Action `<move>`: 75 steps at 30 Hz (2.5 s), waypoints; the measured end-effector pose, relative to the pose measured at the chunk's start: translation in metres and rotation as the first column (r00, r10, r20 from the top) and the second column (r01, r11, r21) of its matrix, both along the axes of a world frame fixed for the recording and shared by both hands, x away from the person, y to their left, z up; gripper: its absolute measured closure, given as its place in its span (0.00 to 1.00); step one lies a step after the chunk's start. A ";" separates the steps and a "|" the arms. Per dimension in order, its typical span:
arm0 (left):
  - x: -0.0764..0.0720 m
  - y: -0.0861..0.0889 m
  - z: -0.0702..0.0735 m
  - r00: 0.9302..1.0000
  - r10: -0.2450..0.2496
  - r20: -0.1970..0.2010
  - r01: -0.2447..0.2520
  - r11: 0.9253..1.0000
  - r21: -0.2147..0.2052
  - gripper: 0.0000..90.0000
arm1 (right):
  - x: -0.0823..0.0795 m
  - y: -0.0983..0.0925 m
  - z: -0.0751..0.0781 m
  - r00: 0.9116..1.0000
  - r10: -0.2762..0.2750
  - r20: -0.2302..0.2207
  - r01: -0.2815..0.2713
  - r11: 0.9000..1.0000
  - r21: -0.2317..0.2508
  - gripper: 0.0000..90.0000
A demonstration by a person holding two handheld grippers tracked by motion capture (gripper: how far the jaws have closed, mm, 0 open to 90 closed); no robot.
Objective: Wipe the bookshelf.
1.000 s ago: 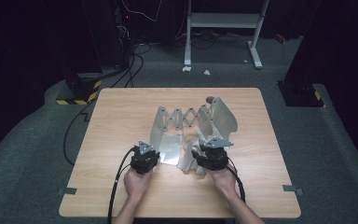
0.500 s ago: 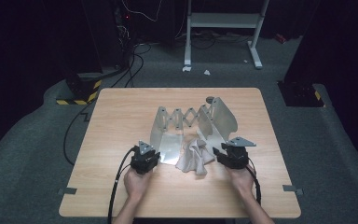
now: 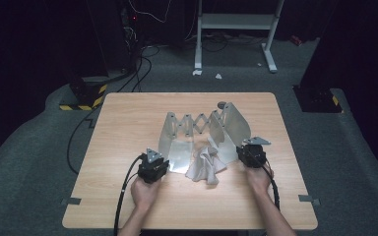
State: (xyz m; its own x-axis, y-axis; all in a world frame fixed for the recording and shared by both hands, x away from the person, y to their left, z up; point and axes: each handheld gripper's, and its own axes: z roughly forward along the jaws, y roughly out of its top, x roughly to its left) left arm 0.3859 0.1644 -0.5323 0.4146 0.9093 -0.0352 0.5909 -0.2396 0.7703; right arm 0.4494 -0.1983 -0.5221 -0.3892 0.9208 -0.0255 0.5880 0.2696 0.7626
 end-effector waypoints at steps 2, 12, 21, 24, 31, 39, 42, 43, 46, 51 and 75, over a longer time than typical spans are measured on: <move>0.000 0.000 0.000 1.000 -0.001 -0.001 0.001 1.000 -0.002 0.79 | -0.001 0.002 -0.003 1.000 0.000 0.004 0.000 0.999 -0.034 0.98; 0.005 0.001 0.000 1.000 -0.005 -0.003 0.005 1.000 -0.009 0.81 | -0.033 0.010 -0.006 1.000 -0.030 0.006 0.030 0.999 -0.024 0.97; 0.003 0.001 0.002 0.999 0.022 -0.028 -0.023 1.000 -0.017 0.70 | -0.040 0.015 -0.007 0.999 -0.033 0.005 0.033 0.998 -0.046 0.94; -0.004 0.000 0.004 0.999 0.027 -0.046 -0.028 0.999 -0.036 0.59 | -0.040 0.014 -0.007 1.000 -0.030 -0.001 0.030 0.999 -0.032 0.92; -0.020 -0.007 0.019 0.999 -0.018 -0.031 0.015 0.997 -0.075 0.48 | -0.038 0.010 -0.007 0.999 -0.039 -0.016 0.039 0.999 0.000 0.86; -0.023 -0.035 0.023 0.993 -0.112 -0.035 0.109 0.991 -0.080 0.40 | -0.038 0.009 -0.007 0.999 -0.035 -0.021 0.036 0.999 0.010 0.80; -0.023 -0.044 0.024 0.991 -0.129 -0.031 0.126 0.989 -0.081 0.38 | -0.038 0.010 -0.007 0.999 -0.034 -0.022 0.035 0.999 0.007 0.79; -0.023 -0.046 0.025 0.990 -0.135 -0.030 0.132 0.988 -0.084 0.38 | -0.038 0.010 -0.007 0.999 -0.034 -0.021 0.034 0.999 0.006 0.78; -0.021 -0.056 0.029 0.986 -0.166 -0.017 0.164 0.982 -0.090 0.35 | -0.038 0.010 -0.007 0.999 -0.028 -0.017 0.028 1.000 0.001 0.77; -0.015 -0.070 0.030 0.978 -0.208 -0.016 0.206 0.974 -0.096 0.30 | -0.038 0.010 -0.007 1.000 -0.022 -0.022 0.022 1.000 0.008 0.76; 0.016 -0.122 0.008 0.962 -0.265 -0.066 0.264 0.964 -0.017 0.37 | -0.041 0.012 -0.007 1.000 -0.014 -0.015 0.014 1.000 -0.006 0.74</move>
